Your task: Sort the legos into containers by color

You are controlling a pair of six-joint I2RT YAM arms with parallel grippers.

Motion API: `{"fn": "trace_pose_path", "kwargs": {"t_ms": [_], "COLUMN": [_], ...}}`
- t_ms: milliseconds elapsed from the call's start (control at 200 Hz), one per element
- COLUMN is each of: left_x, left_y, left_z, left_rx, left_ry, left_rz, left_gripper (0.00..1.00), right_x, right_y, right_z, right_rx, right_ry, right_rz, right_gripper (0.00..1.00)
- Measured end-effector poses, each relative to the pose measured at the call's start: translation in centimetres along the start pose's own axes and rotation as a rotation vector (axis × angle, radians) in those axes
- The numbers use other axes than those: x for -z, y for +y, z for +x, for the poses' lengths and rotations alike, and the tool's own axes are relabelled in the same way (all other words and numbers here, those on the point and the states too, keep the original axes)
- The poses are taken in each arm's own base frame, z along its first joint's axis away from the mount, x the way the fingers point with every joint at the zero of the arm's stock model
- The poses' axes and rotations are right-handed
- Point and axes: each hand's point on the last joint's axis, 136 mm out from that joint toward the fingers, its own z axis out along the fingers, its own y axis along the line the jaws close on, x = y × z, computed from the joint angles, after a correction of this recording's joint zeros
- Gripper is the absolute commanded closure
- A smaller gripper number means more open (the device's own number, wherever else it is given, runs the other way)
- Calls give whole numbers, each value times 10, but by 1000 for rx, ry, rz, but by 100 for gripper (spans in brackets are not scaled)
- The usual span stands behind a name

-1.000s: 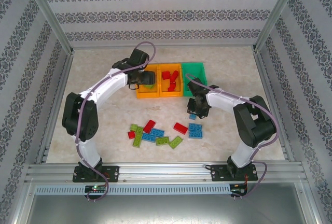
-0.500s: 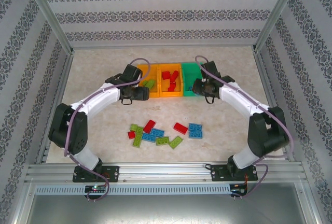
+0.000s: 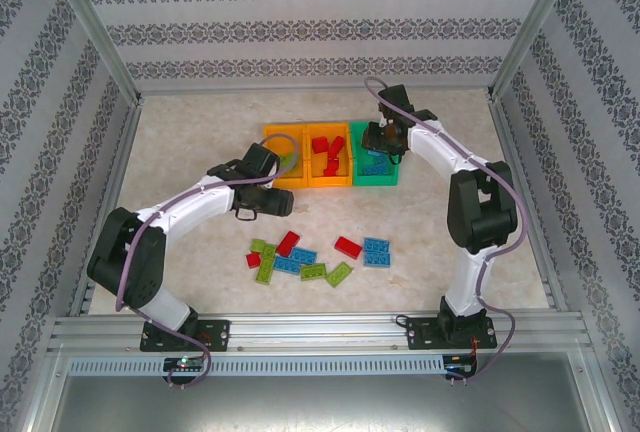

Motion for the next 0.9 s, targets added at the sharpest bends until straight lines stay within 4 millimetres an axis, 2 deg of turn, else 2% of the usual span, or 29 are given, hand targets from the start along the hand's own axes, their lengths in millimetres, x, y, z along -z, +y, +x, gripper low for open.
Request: {"fn": "trace_pose_path", "kwargs": {"t_ms": [210, 375, 664, 899], "left_x": [-5, -10, -26, -40], "left_y": [-19, -32, -45, -49], "left_z": [17, 28, 50, 67], "left_rx": [-55, -104, -184, -227], "left_ry": [43, 77, 154, 223], "left_rz": [53, 87, 105, 101], "left_gripper": [24, 26, 31, 35], "right_x": [-1, 6, 47, 49], "right_y": [-3, -1, 3, -15], "right_z": [6, 5, 12, 28], "right_rx": [-2, 2, 8, -13], "right_ry": [29, 19, -35, -17], "right_rz": [5, -3, -47, -27], "right_gripper": [36, 33, 29, 29]}}
